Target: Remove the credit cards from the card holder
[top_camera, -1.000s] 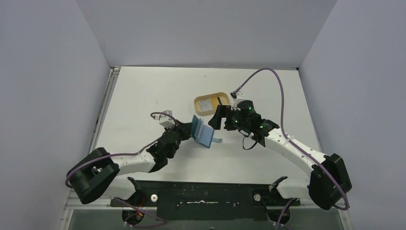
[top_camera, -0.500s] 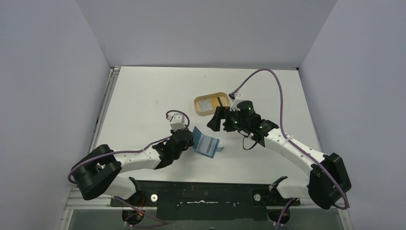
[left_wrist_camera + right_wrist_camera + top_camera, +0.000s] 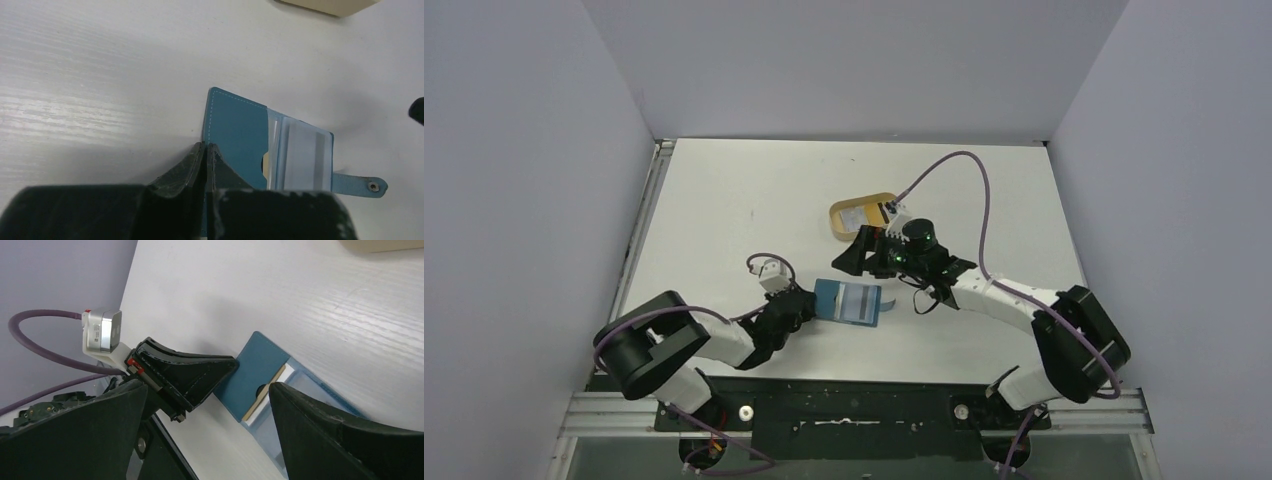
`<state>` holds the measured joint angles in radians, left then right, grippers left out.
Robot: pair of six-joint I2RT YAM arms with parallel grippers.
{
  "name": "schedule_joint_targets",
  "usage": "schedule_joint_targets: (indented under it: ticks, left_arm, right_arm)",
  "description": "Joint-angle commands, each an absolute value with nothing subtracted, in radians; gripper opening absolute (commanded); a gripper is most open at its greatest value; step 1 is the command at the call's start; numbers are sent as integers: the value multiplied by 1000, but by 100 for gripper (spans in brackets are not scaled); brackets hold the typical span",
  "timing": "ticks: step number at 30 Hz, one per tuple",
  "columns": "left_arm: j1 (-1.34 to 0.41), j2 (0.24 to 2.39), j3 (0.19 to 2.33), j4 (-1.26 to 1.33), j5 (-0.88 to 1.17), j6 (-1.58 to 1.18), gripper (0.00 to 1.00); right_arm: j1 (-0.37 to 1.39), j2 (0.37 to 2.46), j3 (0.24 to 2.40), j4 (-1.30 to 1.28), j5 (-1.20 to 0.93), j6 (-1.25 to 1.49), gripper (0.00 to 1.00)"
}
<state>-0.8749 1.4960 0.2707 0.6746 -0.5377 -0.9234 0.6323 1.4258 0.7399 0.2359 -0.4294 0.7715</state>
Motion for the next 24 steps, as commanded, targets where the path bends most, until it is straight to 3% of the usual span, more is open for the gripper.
schedule_joint_targets:
  ticks: [1,7,24]
  left_arm:
    - [-845,1601,208,954,-487,-981,0]
    - [-807,1889,144,1390,-412,-1068,0]
    - [-753,1963,131,1404,-348,-1174,0]
  right_arm:
    - [665,1485,750,490,-476,870,100]
    - [669,1596,754,658,-522,973,100]
    - [658,1884,710,939,-462,1182,100]
